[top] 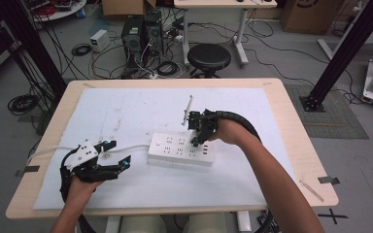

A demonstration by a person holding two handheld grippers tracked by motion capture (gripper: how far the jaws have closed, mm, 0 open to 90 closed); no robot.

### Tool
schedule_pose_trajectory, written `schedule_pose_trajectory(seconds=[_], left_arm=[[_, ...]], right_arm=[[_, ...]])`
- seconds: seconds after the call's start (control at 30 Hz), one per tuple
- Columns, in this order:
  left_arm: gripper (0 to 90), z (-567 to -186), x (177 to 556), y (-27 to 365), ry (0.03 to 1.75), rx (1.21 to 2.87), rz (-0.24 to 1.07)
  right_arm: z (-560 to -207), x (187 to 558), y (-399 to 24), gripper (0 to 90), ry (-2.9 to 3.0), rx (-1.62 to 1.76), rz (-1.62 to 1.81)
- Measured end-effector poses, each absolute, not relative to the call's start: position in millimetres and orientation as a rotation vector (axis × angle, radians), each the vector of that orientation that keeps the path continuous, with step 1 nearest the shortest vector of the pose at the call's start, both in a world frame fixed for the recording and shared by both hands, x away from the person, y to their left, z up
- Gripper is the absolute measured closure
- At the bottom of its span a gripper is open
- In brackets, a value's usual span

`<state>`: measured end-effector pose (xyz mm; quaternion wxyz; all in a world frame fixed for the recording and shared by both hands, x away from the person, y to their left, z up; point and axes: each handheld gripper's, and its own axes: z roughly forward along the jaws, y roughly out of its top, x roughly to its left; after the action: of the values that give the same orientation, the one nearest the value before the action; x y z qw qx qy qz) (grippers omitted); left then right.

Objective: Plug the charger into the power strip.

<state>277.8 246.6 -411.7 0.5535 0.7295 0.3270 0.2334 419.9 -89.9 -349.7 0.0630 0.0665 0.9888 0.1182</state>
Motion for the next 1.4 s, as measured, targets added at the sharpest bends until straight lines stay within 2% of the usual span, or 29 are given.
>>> schedule_pose_trajectory(seconds=[0.5, 0.8, 1.4], left_arm=[[21.3, -415.1, 276.8, 249.0, 0.792, 1.719, 0.552], [21.3, -414.5, 276.7, 247.3, 0.79, 1.719, 0.556], [21.3, -417.1, 280.2, 250.2, 0.8, 1.711, 0.551]], right_arm=[[-352.5, 420.1, -78.3, 63.5, 3.007, 0.225, 0.274], [-360.4, 422.2, -58.5, 63.6, 3.02, 0.192, 0.09], [-362.8, 424.0, -58.5, 63.8, 3.027, 0.26, 0.09]])
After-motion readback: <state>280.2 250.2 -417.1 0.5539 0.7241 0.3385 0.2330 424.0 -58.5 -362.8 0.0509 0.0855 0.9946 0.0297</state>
